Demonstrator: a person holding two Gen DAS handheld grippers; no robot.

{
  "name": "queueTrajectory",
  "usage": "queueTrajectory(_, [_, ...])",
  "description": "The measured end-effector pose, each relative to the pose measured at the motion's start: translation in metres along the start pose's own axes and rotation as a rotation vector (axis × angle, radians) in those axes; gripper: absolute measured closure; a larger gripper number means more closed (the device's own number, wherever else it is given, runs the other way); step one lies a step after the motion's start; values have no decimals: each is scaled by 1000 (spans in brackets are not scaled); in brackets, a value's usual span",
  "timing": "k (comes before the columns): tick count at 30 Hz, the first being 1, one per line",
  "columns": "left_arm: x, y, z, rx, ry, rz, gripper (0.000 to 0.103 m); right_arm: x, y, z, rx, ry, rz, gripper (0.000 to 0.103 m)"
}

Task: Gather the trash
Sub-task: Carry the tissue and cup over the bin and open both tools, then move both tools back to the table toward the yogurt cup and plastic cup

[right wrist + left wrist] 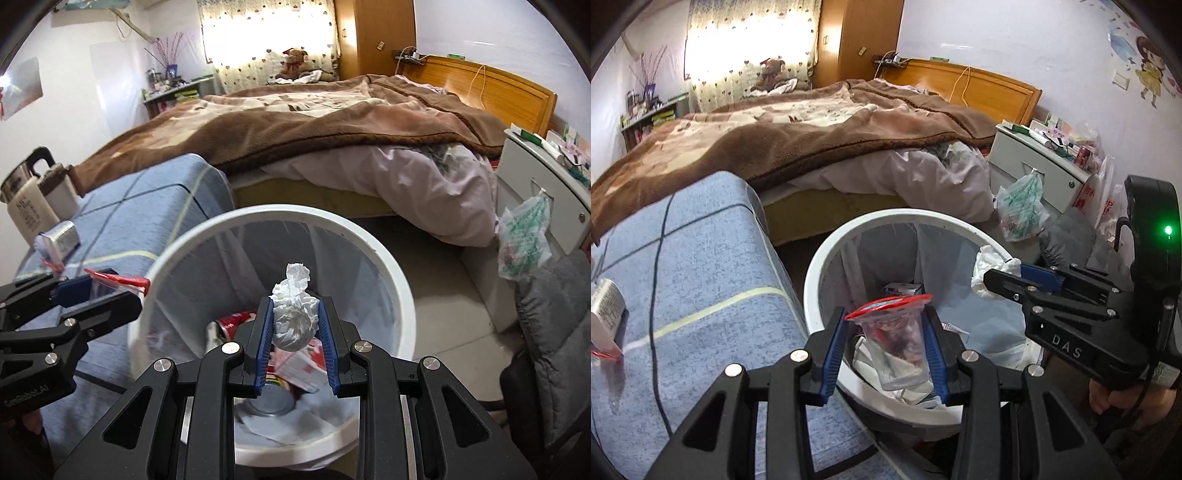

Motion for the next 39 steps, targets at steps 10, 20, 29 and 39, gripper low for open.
queueTrajectory(10, [2, 3, 2, 7, -23, -7, 59, -1, 7, -9, -30, 27, 15, 71])
queueTrajectory(20, [2, -2, 1, 3, -17, -22, 50, 0, 4, -5, -50, 24, 8, 60])
queueTrajectory(29, [0, -13, 9, 6, -36, -42, 45, -1, -1, -2, -41, 30, -1, 57])
queueTrajectory(39, [-6, -33, 23, 47, -34, -80, 43, 1, -12, 12, -45, 18, -28, 56])
Point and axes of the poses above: each gripper's, at about its wrist camera, not at the fingertips, and y roughly the way its jaws point, z to its left, x to its top, the point moved 4 cm from there along y, roughly the way its jaws point, and after that the axes turned 5 degrees about -x, right-handed, at the moved point
